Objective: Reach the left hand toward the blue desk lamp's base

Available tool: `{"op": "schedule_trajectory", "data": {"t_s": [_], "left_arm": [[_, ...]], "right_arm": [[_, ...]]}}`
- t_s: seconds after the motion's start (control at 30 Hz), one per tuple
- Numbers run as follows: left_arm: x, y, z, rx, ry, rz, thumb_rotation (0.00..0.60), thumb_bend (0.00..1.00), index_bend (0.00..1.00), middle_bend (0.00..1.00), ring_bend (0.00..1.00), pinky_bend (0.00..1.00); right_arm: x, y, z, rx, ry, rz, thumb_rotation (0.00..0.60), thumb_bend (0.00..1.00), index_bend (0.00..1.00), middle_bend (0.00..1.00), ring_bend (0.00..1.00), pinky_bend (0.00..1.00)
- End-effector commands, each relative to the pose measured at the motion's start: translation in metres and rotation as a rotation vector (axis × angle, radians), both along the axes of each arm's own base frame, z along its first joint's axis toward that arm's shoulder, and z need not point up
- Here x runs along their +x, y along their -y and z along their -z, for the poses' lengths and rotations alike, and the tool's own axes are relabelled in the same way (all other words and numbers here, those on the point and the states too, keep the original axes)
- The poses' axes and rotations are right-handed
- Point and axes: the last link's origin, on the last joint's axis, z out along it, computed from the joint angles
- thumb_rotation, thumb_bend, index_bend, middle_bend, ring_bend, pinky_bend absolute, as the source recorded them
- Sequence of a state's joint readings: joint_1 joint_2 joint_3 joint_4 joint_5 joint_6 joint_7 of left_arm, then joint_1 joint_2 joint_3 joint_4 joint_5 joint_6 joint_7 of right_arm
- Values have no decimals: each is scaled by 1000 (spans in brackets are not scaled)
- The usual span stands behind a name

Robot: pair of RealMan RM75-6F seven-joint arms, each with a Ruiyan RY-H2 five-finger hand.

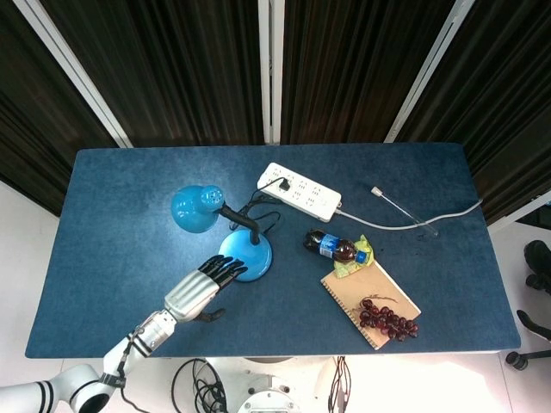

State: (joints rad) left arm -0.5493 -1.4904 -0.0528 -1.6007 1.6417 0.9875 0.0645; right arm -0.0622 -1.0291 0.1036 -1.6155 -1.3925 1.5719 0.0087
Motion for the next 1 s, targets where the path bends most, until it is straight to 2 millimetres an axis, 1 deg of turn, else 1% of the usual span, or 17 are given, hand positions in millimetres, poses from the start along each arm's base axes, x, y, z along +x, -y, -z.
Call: {"op": "schedule_trajectory", "data": {"t_s": [0.03,0.13,0.37,0.67,1.0], "left_arm": [[3,-8,10,-13,-21,0,600,285,7,67,0,70],[1,-10,18,-20,-45,-7,600,285,7,102,0,70],[-9,-14,27,-19,-70,-40,600,286,7,114,0,70],[-17,-19,25,18,-97,-42,600,286,7,117,0,69],[-20,-19,26,18,-99,-46,600,286,7,117,0,69]], "right_arm": [[-1,0,-2,-4,0,4,600,79,0,0,0,0],[-4,0,-4,-8,5,10,600,82,0,0,0,0],[-9,0,-3,-3,11,22,600,94,0,0,0,0],[-8,-1,-2,1,27,10,600,102,0,0,0,0],[-5,-2,0,16,44,5,600,112,0,0,0,0]]}}
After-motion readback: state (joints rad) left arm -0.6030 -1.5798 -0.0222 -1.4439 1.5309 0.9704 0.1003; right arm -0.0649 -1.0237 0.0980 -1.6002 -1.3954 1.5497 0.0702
